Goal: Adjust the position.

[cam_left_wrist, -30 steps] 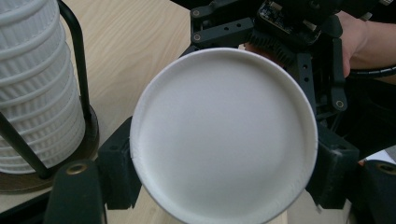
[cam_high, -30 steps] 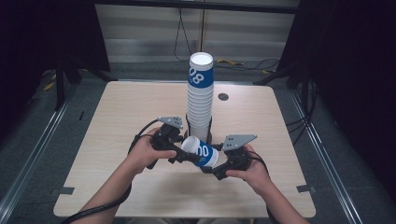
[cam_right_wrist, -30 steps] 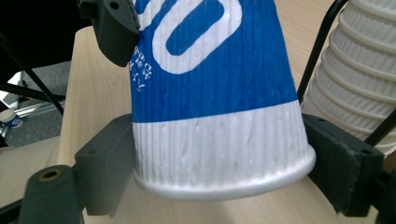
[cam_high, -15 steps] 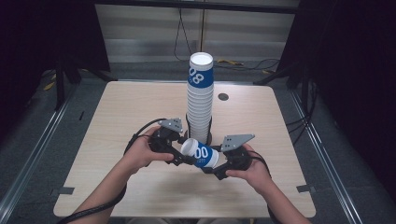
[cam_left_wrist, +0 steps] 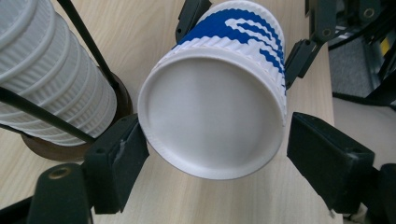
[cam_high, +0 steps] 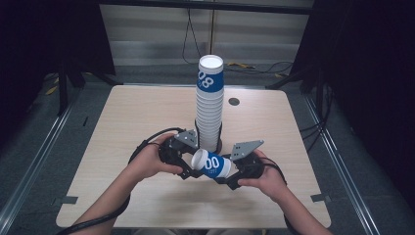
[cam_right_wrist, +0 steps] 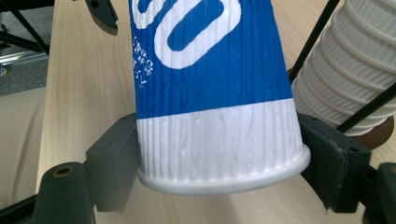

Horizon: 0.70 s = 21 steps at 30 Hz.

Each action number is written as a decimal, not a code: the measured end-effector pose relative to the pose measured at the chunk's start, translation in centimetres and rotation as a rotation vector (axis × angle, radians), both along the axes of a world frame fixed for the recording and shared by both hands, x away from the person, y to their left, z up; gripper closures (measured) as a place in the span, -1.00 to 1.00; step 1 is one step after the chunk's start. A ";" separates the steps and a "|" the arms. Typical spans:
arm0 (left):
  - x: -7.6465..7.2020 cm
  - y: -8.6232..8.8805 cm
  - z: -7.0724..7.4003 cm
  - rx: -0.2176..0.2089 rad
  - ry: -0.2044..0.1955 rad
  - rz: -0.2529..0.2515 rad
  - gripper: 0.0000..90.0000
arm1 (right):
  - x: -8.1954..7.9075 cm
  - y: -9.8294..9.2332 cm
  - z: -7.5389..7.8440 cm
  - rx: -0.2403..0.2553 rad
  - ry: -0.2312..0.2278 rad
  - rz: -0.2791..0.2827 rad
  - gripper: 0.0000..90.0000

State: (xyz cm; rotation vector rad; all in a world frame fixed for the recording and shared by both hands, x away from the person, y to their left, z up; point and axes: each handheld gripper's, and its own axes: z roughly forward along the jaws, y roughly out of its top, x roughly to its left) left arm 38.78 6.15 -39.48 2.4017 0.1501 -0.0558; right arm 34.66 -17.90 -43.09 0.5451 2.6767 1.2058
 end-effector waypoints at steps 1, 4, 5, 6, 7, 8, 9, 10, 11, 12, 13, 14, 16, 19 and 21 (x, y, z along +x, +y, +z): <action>0.0 -0.1 0.0 0.007 -0.007 -0.001 -0.55 | 0.0 0.0 0.0 -0.005 0.001 0.002 -0.55; -0.1 -0.4 0.0 0.040 -0.026 -0.013 -0.55 | 0.0 -0.1 0.1 -0.023 0.002 0.008 -0.55; -0.1 -0.4 0.1 0.054 -0.034 -0.022 -0.55 | 0.0 -0.1 0.2 -0.029 0.004 0.010 -0.55; -0.3 -0.6 0.1 0.066 -0.041 -0.023 -0.55 | 0.0 -0.1 0.2 -0.037 0.004 0.011 -0.55; -0.3 -0.6 0.1 0.072 -0.054 -0.028 -0.55 | 0.0 -0.1 0.2 -0.047 0.007 0.010 -0.55; -0.3 -0.7 0.1 0.082 -0.050 -0.031 -0.55 | 0.0 -0.1 0.2 -0.054 0.009 0.012 -0.55; -0.4 -0.8 0.1 0.089 -0.051 -0.037 -0.55 | 0.0 -0.1 0.2 -0.059 0.008 0.015 -0.55; -0.4 -0.9 0.1 0.095 -0.056 -0.038 -0.55 | 0.0 -0.1 0.2 -0.063 0.007 0.019 -0.55; -0.4 -1.0 0.1 0.108 -0.067 -0.045 -0.55 | 0.0 0.0 0.3 -0.068 0.012 0.023 -0.55; -0.5 -1.1 0.1 0.120 -0.071 -0.050 -0.55 | 0.0 0.0 0.3 -0.076 0.011 0.024 -0.55; -0.5 -1.2 0.0 0.124 -0.077 -0.048 -0.55 | 0.1 0.0 0.3 -0.079 0.012 0.027 -0.55; -0.5 -1.2 0.0 0.130 -0.079 -0.055 -0.55 | 0.1 0.1 0.3 -0.085 0.013 0.031 -0.55; -0.6 -1.4 0.0 0.136 -0.087 -0.058 -0.55 | 0.1 0.1 0.4 -0.094 0.014 0.034 -0.55; -0.7 -1.7 -0.1 0.155 -0.091 -0.063 -0.55 | 0.1 0.2 0.5 -0.113 0.013 0.045 -0.55; -0.7 -1.9 -0.2 0.168 -0.095 -0.073 -0.55 | 0.1 0.2 0.5 -0.118 0.011 0.048 -0.55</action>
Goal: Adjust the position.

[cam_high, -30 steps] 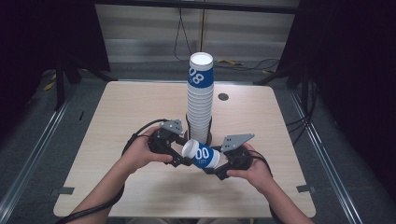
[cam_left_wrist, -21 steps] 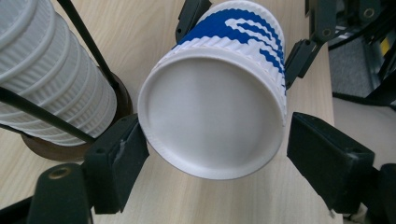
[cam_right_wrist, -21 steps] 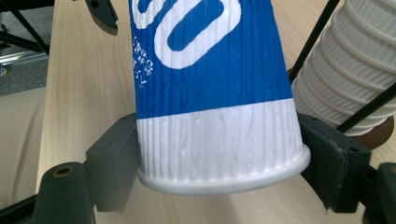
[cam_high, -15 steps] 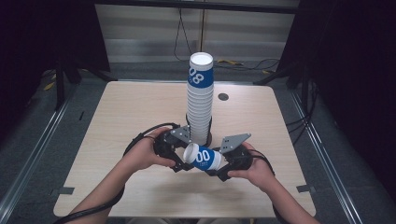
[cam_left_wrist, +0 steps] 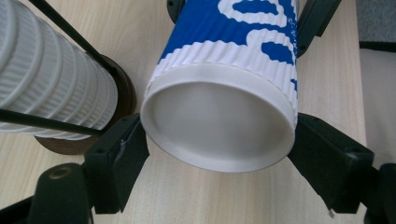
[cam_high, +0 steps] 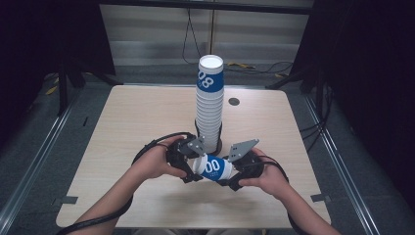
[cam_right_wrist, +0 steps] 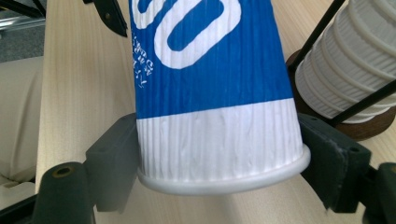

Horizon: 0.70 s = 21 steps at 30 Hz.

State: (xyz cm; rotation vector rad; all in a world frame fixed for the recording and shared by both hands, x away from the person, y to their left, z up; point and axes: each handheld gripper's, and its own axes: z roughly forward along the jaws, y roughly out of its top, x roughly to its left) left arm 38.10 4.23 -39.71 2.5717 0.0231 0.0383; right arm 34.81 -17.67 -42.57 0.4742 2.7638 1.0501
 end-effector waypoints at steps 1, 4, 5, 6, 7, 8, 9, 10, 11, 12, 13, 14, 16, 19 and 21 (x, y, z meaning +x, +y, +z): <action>0.0 -0.1 -0.1 0.008 -0.008 -0.005 -0.54 | 0.0 0.0 0.0 0.000 0.004 0.006 -0.55; -0.1 -0.4 -0.3 0.028 0.001 -0.004 -0.54 | 0.0 0.2 0.0 -0.008 0.006 0.013 -0.55; 0.0 -0.5 -0.3 0.034 -0.006 -0.017 -0.54 | 0.0 0.2 -0.1 -0.014 0.006 0.017 -0.55; 0.0 -0.6 -0.3 0.045 -0.012 -0.029 -0.54 | 0.0 0.3 -0.1 -0.018 0.006 0.017 -0.55; 0.0 -0.7 -0.3 0.040 -0.016 -0.031 -0.53 | 0.0 0.3 -0.1 -0.015 0.003 0.026 -0.55; 0.0 -0.8 -0.3 0.038 -0.015 -0.031 -0.52 | 0.0 0.4 0.0 -0.018 0.005 0.025 -0.55; 0.0 -0.8 -0.3 0.040 -0.016 -0.037 -0.51 | 0.0 0.4 0.0 -0.022 0.008 0.026 -0.55; -0.1 -0.9 -0.3 0.041 -0.015 -0.036 -0.51 | 0.0 0.5 0.0 -0.022 0.006 0.029 -0.55; -0.2 -1.0 -0.4 0.037 -0.013 -0.033 -0.51 | 0.1 0.5 0.0 -0.024 0.005 0.034 -0.56; -0.1 -1.0 -0.4 0.049 -0.015 -0.047 -0.50 | 0.1 0.5 0.0 -0.028 0.005 0.035 -0.56; -0.1 -1.1 -0.4 0.057 -0.020 -0.052 -0.49 | 0.1 0.5 0.0 -0.026 0.009 0.035 -0.56; -0.1 -1.1 -0.4 0.063 -0.027 -0.057 -0.48 | 0.1 0.6 0.1 -0.030 0.010 0.039 -0.56; -0.2 -1.2 -0.4 0.062 -0.027 -0.056 -0.47 | 0.1 0.6 0.1 -0.043 0.003 0.039 -0.56; -0.1 -1.3 -0.6 0.071 -0.017 -0.060 -0.46 | 0.0 0.7 0.1 -0.049 0.008 0.041 -0.56; -0.2 -1.4 -0.7 0.076 -0.021 -0.070 -0.45 | 0.1 0.9 0.1 -0.055 0.002 0.052 -0.56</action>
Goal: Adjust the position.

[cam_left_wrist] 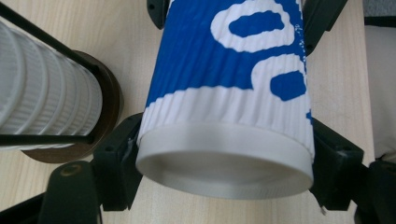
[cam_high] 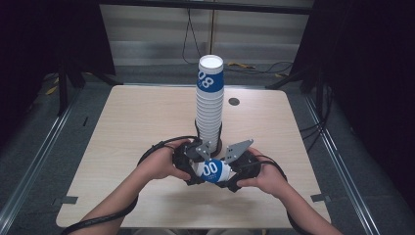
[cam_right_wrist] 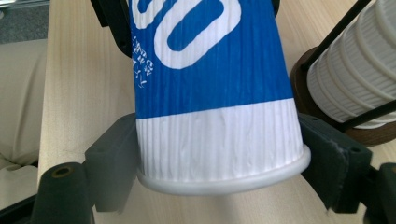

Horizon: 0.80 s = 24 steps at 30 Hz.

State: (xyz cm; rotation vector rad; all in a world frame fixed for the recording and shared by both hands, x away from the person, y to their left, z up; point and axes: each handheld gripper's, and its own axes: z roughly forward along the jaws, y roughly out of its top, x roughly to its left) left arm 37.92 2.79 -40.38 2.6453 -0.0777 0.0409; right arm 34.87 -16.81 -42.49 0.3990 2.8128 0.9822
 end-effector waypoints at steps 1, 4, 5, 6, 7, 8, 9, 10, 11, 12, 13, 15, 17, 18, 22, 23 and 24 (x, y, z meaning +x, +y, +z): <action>0.0 0.0 0.0 0.003 0.002 -0.005 -0.43 | 0.0 0.0 0.0 -0.001 -0.004 0.005 -0.56; 0.1 -0.1 -0.1 0.007 -0.004 -0.006 -0.40 | 0.0 0.2 0.0 -0.012 -0.011 0.003 -0.56; 0.0 -0.1 -0.2 -0.003 0.006 0.004 -0.39 | 0.1 0.2 0.0 -0.008 -0.012 0.009 -0.56; 0.0 -0.1 -0.2 -0.006 0.009 0.008 -0.39 | 0.0 0.2 0.0 -0.013 -0.011 0.007 -0.56; 0.0 0.0 -0.2 0.001 0.002 0.003 -0.39 | 0.1 0.2 0.1 -0.015 -0.014 0.016 -0.56; 0.0 0.0 -0.2 -0.001 0.011 0.012 -0.38 | 0.1 0.2 0.1 -0.017 -0.017 0.012 -0.56; -0.1 0.0 -0.3 -0.002 0.011 0.015 -0.38 | 0.1 0.2 0.1 -0.018 -0.014 0.015 -0.56; 0.0 -0.1 -0.2 0.004 0.008 0.010 -0.37 | 0.1 0.2 0.1 -0.022 -0.013 0.014 -0.56; 0.0 -0.1 -0.2 0.006 0.009 0.011 -0.37 | 0.1 0.3 0.1 -0.023 -0.020 0.022 -0.56; 0.0 -0.1 -0.3 0.009 0.008 0.010 -0.37 | 0.1 0.3 0.1 -0.025 -0.020 0.022 -0.56; 0.0 -0.1 -0.3 0.009 0.005 0.003 -0.37 | 0.1 0.3 0.1 -0.028 -0.022 0.020 -0.56; 0.0 0.0 -0.3 0.019 0.004 -0.001 -0.36 | 0.1 0.3 0.1 -0.031 -0.019 0.019 -0.57; -0.1 0.0 -0.4 0.019 0.019 0.016 -0.36 | 0.0 0.4 0.1 -0.032 -0.020 0.022 -0.57; -0.1 0.0 -0.4 0.022 0.016 0.016 -0.36 | 0.0 0.5 0.1 -0.034 -0.016 0.023 -0.57; -0.1 0.0 -0.4 0.030 0.013 0.015 -0.36 | 0.1 0.6 0.0 -0.036 -0.020 0.025 -0.57; -0.1 0.0 -0.4 0.034 0.013 0.012 -0.36 | 0.1 0.6 0.0 -0.036 -0.024 0.028 -0.57; -0.1 0.0 -0.5 0.034 0.017 0.019 -0.35 | 0.1 0.6 0.0 -0.035 -0.022 0.029 -0.57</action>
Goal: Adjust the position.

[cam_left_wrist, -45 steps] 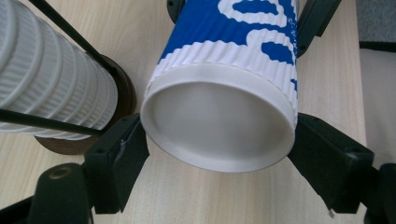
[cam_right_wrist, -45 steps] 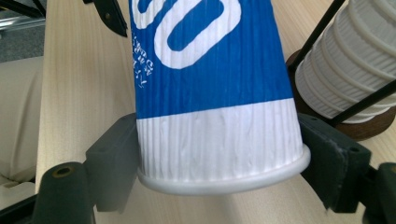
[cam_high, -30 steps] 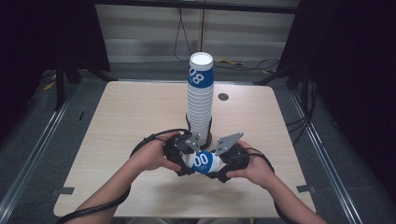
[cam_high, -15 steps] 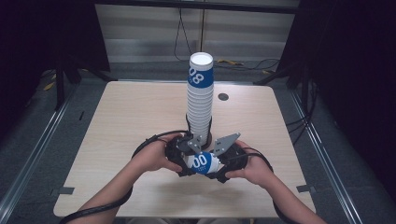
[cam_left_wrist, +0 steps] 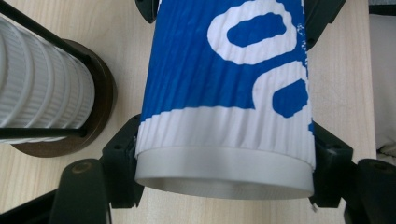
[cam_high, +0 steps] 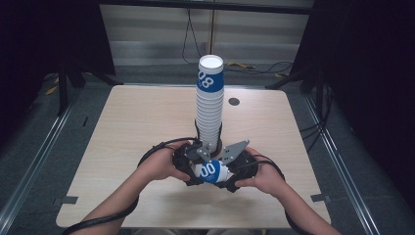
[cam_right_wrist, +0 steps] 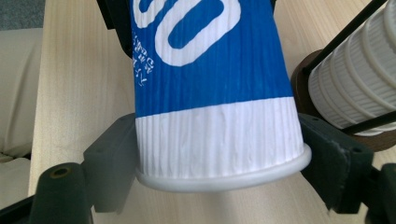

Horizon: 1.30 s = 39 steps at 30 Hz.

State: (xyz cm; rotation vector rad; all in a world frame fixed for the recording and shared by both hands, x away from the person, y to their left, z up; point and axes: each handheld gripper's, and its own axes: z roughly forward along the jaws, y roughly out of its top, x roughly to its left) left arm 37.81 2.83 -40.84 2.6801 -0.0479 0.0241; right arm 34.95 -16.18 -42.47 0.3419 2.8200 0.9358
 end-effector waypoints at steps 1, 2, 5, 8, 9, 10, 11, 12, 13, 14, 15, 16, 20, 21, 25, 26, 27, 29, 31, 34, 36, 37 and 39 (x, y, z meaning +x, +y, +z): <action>0.0 0.0 0.0 0.004 -0.003 0.001 -0.35 | 0.0 0.0 0.0 -0.001 0.003 -0.002 -0.57; 0.0 0.0 0.0 0.003 -0.003 0.001 -0.35 | 0.0 0.0 0.0 -0.001 0.000 -0.001 -0.57; -0.1 -0.1 0.1 0.014 -0.007 -0.003 -0.35 | 0.0 0.1 0.0 -0.007 0.004 0.000 -0.57; -0.2 -0.1 0.0 0.022 -0.002 0.010 -0.35 | 0.0 0.2 0.0 -0.011 0.001 0.005 -0.58; -0.2 -0.2 0.0 0.025 0.001 0.011 -0.35 | 0.0 0.2 -0.1 -0.014 0.004 0.003 -0.58; -0.3 -0.2 -0.1 0.026 0.002 0.014 -0.35 | 0.0 0.2 -0.1 -0.013 0.006 0.007 -0.58; -0.2 -0.2 -0.1 0.031 0.003 0.009 -0.35 | 0.1 0.2 -0.1 -0.015 0.005 0.014 -0.58; -0.2 -0.2 -0.1 0.034 0.000 0.005 -0.35 | 0.0 0.3 -0.1 -0.016 0.009 0.011 -0.58; -0.2 -0.2 -0.1 0.040 -0.003 0.000 -0.34 | 0.0 0.3 -0.2 -0.018 0.008 0.012 -0.58; -0.2 -0.2 -0.1 0.043 -0.002 0.001 -0.34 | 0.0 0.4 -0.2 -0.020 0.008 0.012 -0.58; -0.2 -0.2 0.0 0.043 -0.004 0.003 -0.34 | 0.1 0.4 -0.2 -0.019 0.007 0.016 -0.58; -0.3 -0.2 -0.1 0.035 -0.002 0.011 -0.34 | 0.1 0.4 -0.2 -0.017 0.007 0.016 -0.58; -0.2 0.1 0.0 0.017 0.005 0.003 -0.34 | 0.0 0.3 -0.2 -0.005 0.006 0.012 -0.62; -0.2 0.3 0.0 0.004 0.014 0.007 -0.34 | 0.0 0.3 -0.2 0.005 0.002 0.011 -0.63; 0.0 0.7 0.2 -0.024 0.009 0.001 -0.34 | 0.0 -0.1 -0.1 0.073 0.017 -0.018 -0.71; -0.1 0.9 0.1 -0.042 0.029 0.025 -0.34 | 0.0 -0.2 -0.1 0.077 0.015 -0.030 -0.73; 0.0 1.0 0.2 -0.038 0.024 0.009 -0.34 | 0.0 -0.2 -0.1 0.089 0.009 -0.029 -0.73; -0.1 1.2 0.1 -0.061 0.035 0.032 -0.34 | -0.1 -0.4 -0.2 0.111 0.016 -0.038 -0.74; 0.1 1.6 0.0 -0.073 0.036 0.037 -0.34 | -0.1 -0.6 -0.2 0.132 0.020 -0.051 -0.75; 0.4 2.0 -0.1 -0.110 0.058 0.048 -0.34 | -0.1 -0.8 -0.3 0.160 0.020 -0.065 -0.75; 0.5 2.4 -0.2 -0.123 0.067 0.054 -0.34 | -0.1 -1.0 -0.4 0.179 0.026 -0.085 -0.75; 0.5 2.5 -0.2 -0.134 0.065 0.067 -0.34 | -0.1 -1.1 -0.4 0.185 0.020 -0.086 -0.75; 0.6 2.8 -0.3 -0.141 0.074 0.073 -0.34 | -0.1 -1.3 -0.5 0.214 0.031 -0.095 -0.75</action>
